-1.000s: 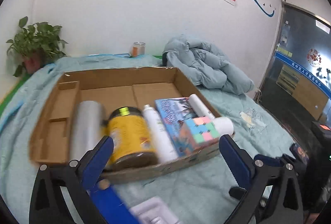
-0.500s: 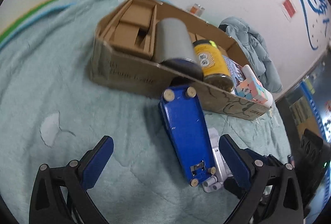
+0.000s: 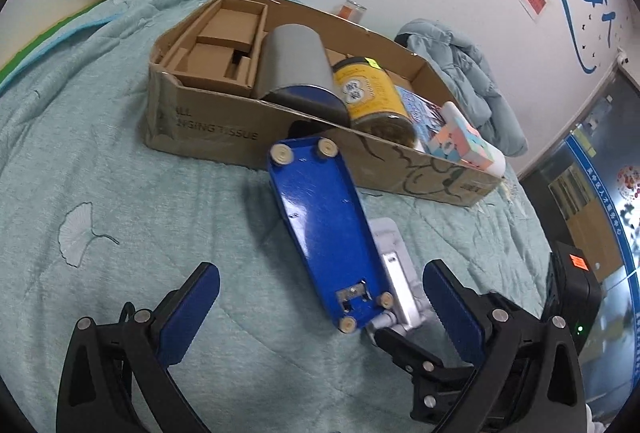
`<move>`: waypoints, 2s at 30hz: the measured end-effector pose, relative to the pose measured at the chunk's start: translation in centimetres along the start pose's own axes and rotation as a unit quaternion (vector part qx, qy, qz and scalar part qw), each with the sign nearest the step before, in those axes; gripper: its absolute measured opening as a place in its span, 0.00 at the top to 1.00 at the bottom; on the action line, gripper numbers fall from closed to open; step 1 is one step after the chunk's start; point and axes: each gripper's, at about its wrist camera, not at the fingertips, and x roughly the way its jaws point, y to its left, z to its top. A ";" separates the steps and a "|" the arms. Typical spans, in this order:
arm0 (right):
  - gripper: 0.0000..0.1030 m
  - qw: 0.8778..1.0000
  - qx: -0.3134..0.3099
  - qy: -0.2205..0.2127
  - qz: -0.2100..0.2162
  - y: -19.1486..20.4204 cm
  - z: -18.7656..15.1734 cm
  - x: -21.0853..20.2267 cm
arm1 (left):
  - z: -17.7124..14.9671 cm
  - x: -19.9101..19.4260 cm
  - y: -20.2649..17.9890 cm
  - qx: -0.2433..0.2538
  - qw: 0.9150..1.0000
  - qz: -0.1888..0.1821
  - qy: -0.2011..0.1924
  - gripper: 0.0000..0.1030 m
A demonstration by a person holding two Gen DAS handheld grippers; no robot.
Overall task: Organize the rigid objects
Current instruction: 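Grasp the white phone stand with both grippers, then lift the phone stand and lower it into the box beside the cube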
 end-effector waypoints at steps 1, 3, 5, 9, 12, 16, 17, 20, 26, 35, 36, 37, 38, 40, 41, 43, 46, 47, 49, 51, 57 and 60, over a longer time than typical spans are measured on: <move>0.35 1.000 0.003 0.000 0.010 0.0 -0.2 -0.2 | -0.1 0.0 -0.2 0.002 1.000 -0.004 0.004 0.01; 0.44 1.000 0.002 -0.003 0.008 0.1 -0.4 -0.6 | -0.3 -0.1 -0.8 0.005 1.000 -0.016 0.009 0.01; 0.44 1.000 0.000 -0.004 0.006 0.0 -0.7 -0.9 | -0.8 -0.2 -1.3 0.007 0.999 -0.030 0.014 0.01; 0.46 0.999 0.034 -0.003 0.024 -1.0 -1.2 -1.4 | -1.7 0.0 -2.3 0.008 0.998 -0.058 0.036 0.01; 0.46 0.995 0.084 0.004 0.056 -2.5 -2.0 -2.5 | -2.6 0.0 -3.1 0.016 0.996 -0.078 0.050 0.01; 0.46 0.979 0.166 0.027 0.118 -4.7 -3.1 -3.3 | -3.3 0.7 -3.4 -0.004 0.990 -0.117 0.078 0.01; 0.46 0.974 0.181 0.032 0.131 -5.2 -3.2 -3.3 | -3.7 1.1 -3.6 -0.012 0.988 -0.129 0.086 0.02; 0.46 0.960 0.222 0.056 0.164 -6.3 -4.0 -3.5 | -4.4 1.9 -4.0 -0.028 0.984 -0.142 0.101 0.03; 0.45 0.965 0.192 0.075 0.160 -4.1 -4.2 -3.8 | -4.9 4.0 -4.5 -0.043 0.981 -0.147 0.118 0.31; 0.45 0.974 0.157 0.074 0.143 -3.1 -3.7 -3.4 | -5.6 5.1 -4.7 -0.037 0.982 -0.136 0.127 0.68; 0.45 0.976 0.151 0.075 0.140 -2.9 -3.6 -3.3 | -5.5 5.1 -4.6 -0.039 0.982 -0.138 0.127 0.68; 0.45 0.977 0.144 0.074 0.139 -2.7 -3.6 -3.4 | -5.5 5.0 -4.6 -0.037 0.982 -0.137 0.127 0.68; 0.45 0.977 0.144 0.073 0.139 -2.6 -3.5 -3.4 | -5.4 4.8 -4.7 -0.031 0.982 -0.134 0.127 0.69; 0.45 0.976 0.148 0.074 0.144 -2.6 -3.4 -3.3 | -5.3 4.5 -4.7 -0.031 0.983 -0.133 0.122 0.70; 0.46 0.975 0.149 0.073 0.146 -2.8 -3.5 -3.4 | -5.1 4.3 -4.7 -0.033 0.983 -0.135 0.120 0.70; 0.46 0.976 0.150 0.067 0.144 -2.7 -3.2 -3.7 | -4.8 3.8 -4.8 -0.030 0.984 -0.136 0.112 0.71; 0.46 0.979 0.141 0.051 0.138 -2.3 -2.5 -4.5 | -4.1 2.5 -5.1 -0.023 0.986 -0.137 0.095 0.72; 0.46 0.980 0.139 0.047 0.137 -2.3 -2.2 -4.7 | -3.6 2.0 -5.3 -0.020 0.986 -0.139 0.088 0.72; 0.46 0.981 0.132 0.033 0.138 -2.2 -1.5 -5.3 | -2.9 1.3 -5.7 -0.016 0.987 -0.140 0.077 0.73; 0.46 0.982 0.128 0.023 0.137 -2.2 -0.9 -5.7 | -1.9 0.7 -6.0 -0.012 0.988 -0.141 0.067 0.73; 0.46 0.987 0.101 -0.010 0.128 -2.5 2.6 -6.5 | 2.1 0.1 -7.0 0.002 0.988 -0.146 0.043 0.73; 0.46 0.990 0.083 -0.029 0.114 -3.0 5.0 -6.7 | 4.8 0.2 -7.9 0.012 0.989 -0.146 0.033 0.73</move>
